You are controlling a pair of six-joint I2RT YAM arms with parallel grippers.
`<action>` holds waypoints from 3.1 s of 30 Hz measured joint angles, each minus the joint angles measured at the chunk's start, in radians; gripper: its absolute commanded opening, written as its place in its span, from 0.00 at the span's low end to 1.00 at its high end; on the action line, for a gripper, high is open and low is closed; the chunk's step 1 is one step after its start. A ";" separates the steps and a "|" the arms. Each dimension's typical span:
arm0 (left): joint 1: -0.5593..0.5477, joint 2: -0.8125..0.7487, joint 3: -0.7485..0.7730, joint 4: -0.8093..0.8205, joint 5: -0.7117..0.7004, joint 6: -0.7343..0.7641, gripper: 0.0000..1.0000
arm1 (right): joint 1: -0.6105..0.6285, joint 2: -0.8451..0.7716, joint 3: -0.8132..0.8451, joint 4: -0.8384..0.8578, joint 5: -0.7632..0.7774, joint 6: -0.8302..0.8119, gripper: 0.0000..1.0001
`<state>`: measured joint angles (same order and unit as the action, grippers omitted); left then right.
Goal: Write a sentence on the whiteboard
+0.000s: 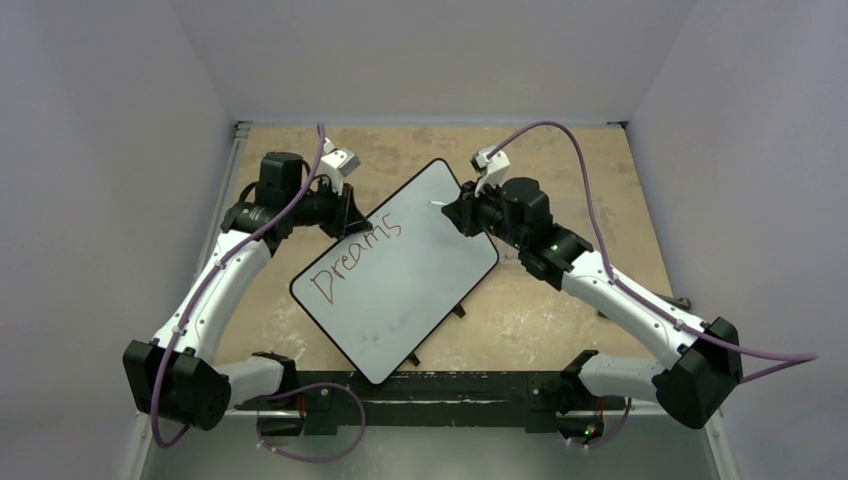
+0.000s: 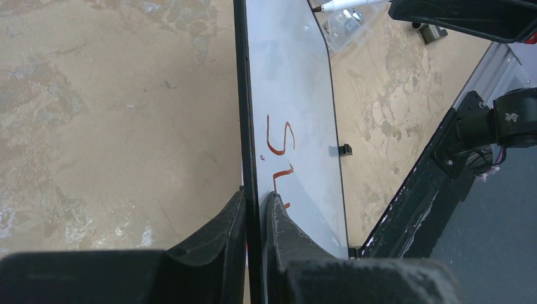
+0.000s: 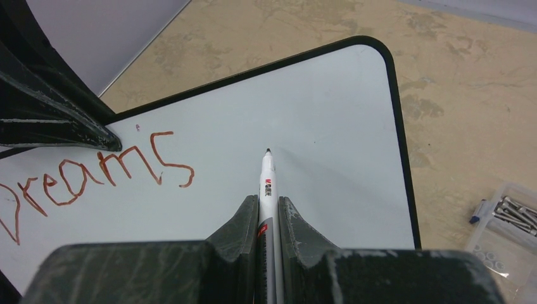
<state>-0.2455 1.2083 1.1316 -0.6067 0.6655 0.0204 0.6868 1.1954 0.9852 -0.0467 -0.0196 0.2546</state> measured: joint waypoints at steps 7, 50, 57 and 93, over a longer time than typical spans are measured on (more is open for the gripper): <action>0.000 0.000 0.000 0.000 0.001 0.000 0.00 | -0.023 0.050 0.024 0.037 -0.061 -0.006 0.00; 0.000 0.000 0.000 -0.003 -0.008 0.000 0.00 | -0.035 0.136 0.003 0.140 -0.264 -0.009 0.00; 0.000 0.000 0.000 -0.001 -0.005 0.000 0.00 | -0.034 0.119 -0.014 0.129 -0.253 -0.009 0.00; 0.000 0.000 0.000 -0.003 -0.008 0.000 0.00 | -0.039 0.117 0.016 0.075 -0.147 -0.008 0.00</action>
<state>-0.2455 1.2087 1.1316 -0.6094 0.6575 0.0200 0.6483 1.3125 1.0008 0.0284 -0.1669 0.2466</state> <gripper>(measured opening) 0.113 0.091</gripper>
